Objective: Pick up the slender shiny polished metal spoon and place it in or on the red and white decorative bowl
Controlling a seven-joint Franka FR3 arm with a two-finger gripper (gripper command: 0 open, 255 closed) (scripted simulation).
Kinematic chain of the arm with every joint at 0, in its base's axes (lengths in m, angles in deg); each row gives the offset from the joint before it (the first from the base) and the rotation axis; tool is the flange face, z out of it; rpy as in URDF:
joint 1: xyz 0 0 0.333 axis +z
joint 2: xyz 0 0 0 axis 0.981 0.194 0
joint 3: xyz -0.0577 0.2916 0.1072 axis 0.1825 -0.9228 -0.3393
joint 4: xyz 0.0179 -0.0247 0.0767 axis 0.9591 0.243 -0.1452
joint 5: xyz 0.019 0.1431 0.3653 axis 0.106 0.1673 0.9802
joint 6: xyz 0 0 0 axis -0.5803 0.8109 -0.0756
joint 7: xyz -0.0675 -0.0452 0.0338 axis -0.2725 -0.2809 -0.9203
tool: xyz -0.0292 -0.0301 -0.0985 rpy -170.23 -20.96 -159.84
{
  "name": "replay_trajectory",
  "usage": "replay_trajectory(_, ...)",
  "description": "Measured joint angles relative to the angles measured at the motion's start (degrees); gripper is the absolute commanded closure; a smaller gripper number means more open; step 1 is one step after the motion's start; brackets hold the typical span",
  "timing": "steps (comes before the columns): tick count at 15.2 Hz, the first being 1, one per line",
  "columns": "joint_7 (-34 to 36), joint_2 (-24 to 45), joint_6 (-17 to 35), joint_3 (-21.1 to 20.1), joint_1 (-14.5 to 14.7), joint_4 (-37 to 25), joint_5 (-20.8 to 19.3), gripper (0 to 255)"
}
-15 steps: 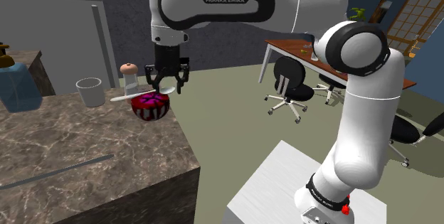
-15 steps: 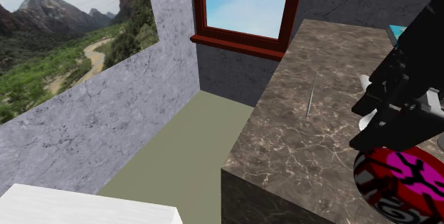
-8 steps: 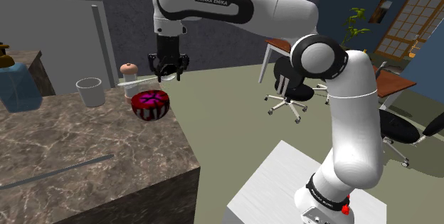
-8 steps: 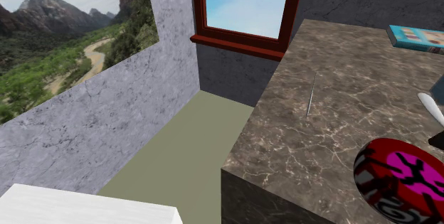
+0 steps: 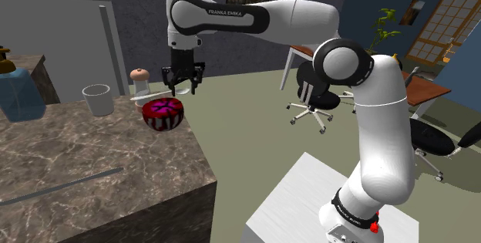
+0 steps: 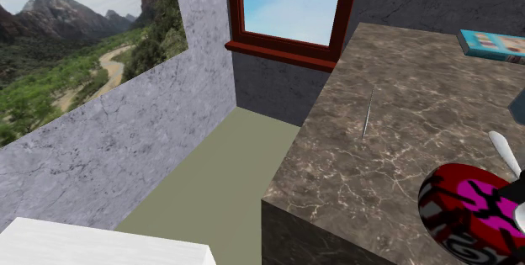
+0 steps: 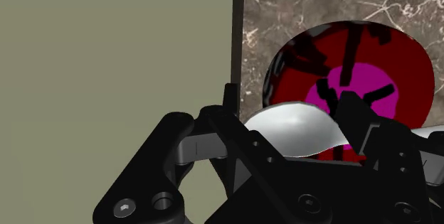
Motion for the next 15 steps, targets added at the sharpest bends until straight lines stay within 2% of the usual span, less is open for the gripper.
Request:
replay_trajectory(7, -0.3, -0.2, 5.6, 0.1, -0.6, 5.9, 0.0, 255)
replay_trajectory(13, -0.4, -0.3, 6.4, 0.1, -0.8, 6.7, 0.0, 255)
replay_trajectory(14, -0.4, -0.3, 6.4, 0.1, -0.8, 6.7, 0.0, 0)
replay_trajectory(15, -0.4, -0.3, 6.4, 0.1, -0.8, 6.7, 0.0, 0)
